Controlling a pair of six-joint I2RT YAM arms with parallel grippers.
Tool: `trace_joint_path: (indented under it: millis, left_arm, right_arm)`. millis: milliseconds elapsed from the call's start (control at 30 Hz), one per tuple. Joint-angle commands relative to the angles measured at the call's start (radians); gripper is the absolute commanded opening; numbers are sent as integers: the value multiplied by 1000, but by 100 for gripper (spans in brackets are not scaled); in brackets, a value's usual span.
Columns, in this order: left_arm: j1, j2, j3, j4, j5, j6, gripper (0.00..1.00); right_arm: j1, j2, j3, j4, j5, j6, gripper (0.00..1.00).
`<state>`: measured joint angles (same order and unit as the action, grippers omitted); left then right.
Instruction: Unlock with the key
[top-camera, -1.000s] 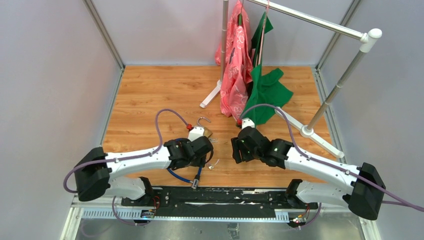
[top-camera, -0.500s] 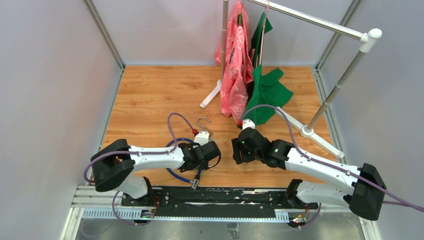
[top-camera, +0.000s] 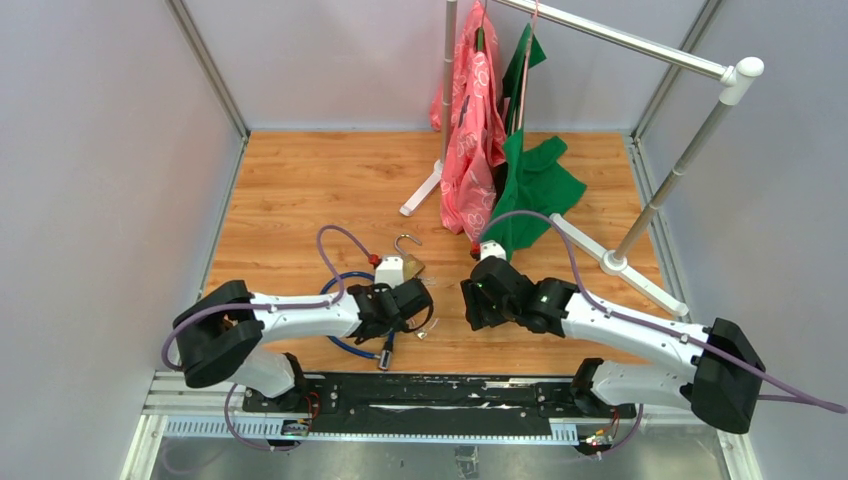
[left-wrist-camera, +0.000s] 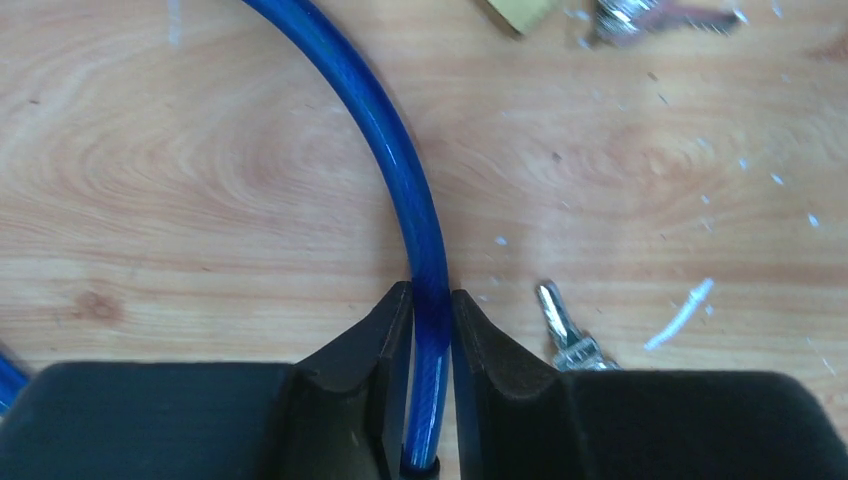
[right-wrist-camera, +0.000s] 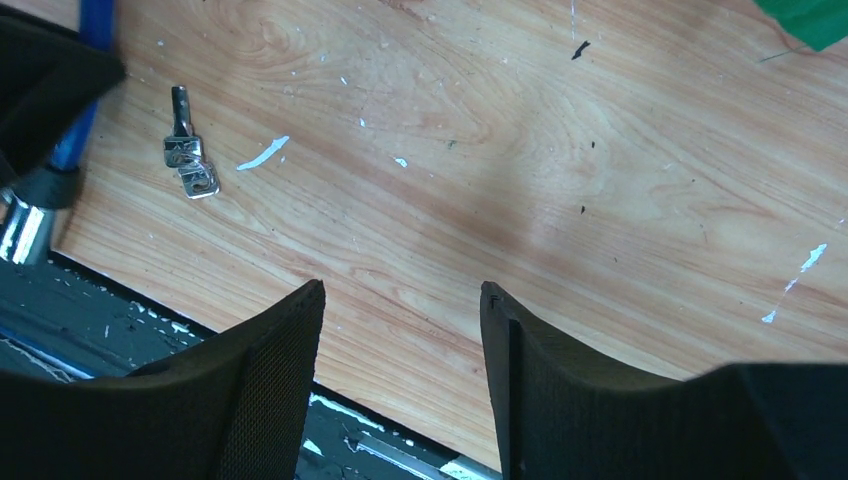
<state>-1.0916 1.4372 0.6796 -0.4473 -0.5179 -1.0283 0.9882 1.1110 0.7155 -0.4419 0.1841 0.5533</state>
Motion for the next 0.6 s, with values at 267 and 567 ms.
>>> trace_joint_path:
  millis: [267,567]
  left_arm:
    - [269,-67,-112,44,14,114,24]
    - [321,-109,-90,48,23,135,50]
  right_arm:
    - [22,32,47,-4,-8,-27,60]
    - [86,77,70,69,-108,-109,60]
